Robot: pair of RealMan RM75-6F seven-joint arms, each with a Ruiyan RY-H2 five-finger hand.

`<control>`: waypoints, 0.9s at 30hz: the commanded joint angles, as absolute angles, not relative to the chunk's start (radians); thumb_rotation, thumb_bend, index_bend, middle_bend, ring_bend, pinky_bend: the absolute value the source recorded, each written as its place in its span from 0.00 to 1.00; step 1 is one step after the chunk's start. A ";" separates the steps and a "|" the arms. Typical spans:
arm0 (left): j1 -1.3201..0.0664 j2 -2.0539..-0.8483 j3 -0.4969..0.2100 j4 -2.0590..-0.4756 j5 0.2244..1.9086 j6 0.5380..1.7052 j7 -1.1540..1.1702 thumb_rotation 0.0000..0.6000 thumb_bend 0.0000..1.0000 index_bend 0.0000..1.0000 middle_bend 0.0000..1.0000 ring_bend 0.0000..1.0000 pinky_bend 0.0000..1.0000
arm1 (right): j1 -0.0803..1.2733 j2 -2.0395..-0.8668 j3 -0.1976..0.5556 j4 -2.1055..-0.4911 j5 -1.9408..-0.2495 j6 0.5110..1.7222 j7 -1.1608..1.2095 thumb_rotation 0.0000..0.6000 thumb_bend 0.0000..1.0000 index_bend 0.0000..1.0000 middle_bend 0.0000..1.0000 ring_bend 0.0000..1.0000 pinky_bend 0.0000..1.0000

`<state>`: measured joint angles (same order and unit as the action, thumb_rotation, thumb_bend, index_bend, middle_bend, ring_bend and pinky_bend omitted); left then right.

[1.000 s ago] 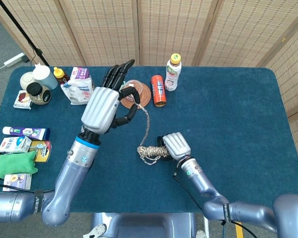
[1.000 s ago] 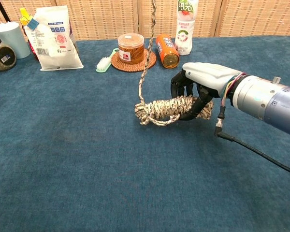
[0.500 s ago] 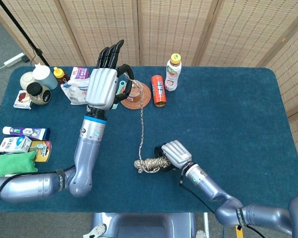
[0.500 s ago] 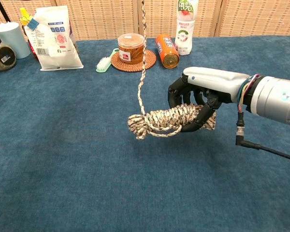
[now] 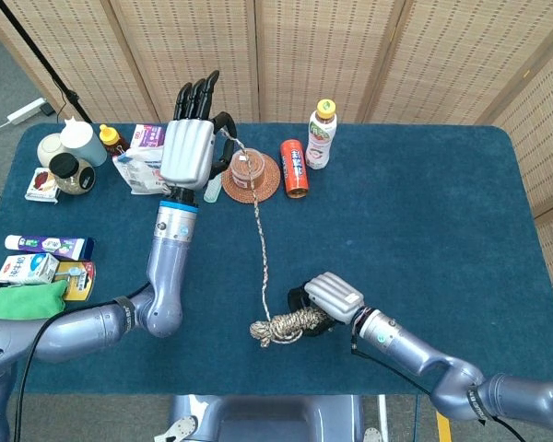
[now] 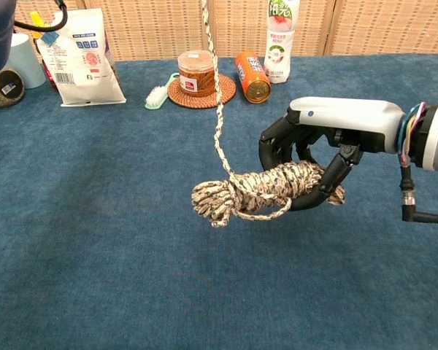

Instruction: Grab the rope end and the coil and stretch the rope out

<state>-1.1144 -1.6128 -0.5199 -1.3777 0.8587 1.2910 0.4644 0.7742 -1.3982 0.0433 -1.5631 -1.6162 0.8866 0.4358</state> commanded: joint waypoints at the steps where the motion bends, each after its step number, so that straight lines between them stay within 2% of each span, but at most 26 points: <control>1: -1.097 -1.661 -0.469 -1.261 0.869 1.242 0.413 1.00 0.43 0.60 0.00 0.00 0.00 | 0.789 -1.366 0.038 -1.592 -1.650 0.924 0.553 1.00 0.73 0.75 0.60 0.53 0.65; 9: -1.069 -1.722 -0.393 -1.112 0.946 1.200 0.346 1.00 0.43 0.60 0.00 0.00 0.00 | 0.791 -1.348 0.104 -1.651 -1.537 0.933 0.645 1.00 0.73 0.75 0.60 0.53 0.65; 18: -1.037 -1.785 -0.339 -1.004 1.007 1.160 0.296 1.00 0.43 0.60 0.00 0.00 0.00 | 0.802 -1.331 0.205 -1.736 -1.244 0.855 0.579 1.00 0.74 0.75 0.61 0.55 0.65; 27: -1.014 -1.837 -0.297 -0.895 1.079 1.125 0.237 1.00 0.43 0.60 0.00 0.00 0.00 | 0.817 -1.322 0.280 -1.794 -0.958 0.829 0.475 1.00 0.74 0.75 0.61 0.54 0.65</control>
<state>-1.0195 -1.8289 -0.3062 -0.9066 1.0674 1.1302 0.2454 0.8095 -1.3266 0.2493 -1.7710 -1.0236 0.8404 0.5141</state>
